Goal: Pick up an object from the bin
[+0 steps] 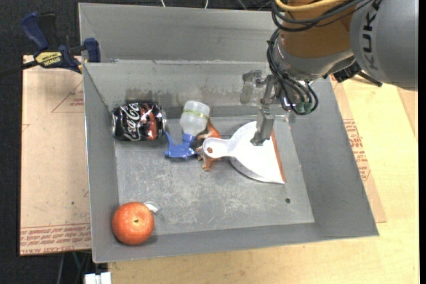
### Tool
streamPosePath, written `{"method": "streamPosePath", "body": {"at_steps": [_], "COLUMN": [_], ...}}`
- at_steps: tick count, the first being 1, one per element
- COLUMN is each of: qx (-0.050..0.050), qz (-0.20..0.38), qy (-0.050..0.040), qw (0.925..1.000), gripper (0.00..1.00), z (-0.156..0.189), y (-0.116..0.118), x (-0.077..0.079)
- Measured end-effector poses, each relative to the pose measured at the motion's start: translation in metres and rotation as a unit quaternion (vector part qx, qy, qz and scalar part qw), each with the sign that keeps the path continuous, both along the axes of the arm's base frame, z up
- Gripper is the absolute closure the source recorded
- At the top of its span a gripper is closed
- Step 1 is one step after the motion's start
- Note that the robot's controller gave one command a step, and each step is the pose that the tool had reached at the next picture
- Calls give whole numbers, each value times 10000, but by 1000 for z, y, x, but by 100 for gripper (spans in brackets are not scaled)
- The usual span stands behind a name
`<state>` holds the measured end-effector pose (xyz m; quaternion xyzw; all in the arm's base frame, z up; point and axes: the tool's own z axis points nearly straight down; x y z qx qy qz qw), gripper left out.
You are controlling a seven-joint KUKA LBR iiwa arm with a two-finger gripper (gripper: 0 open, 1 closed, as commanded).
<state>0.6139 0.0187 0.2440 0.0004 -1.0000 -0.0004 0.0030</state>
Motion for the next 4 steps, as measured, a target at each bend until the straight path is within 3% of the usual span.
{"method": "streamPosePath", "body": {"at_steps": [1,2,3,4], "qx": [0,5,5,7], "qz": [-3,-680,-30,-2047], "qy": [-41,-50,-88,-61], "qw": [10000,9977,10000,9788], "gripper": [0,0,0,0], "z": [5,-133,-99,-141], "y": [0,-30,-34,-21], "x": [1,-13,-15,-29]}}
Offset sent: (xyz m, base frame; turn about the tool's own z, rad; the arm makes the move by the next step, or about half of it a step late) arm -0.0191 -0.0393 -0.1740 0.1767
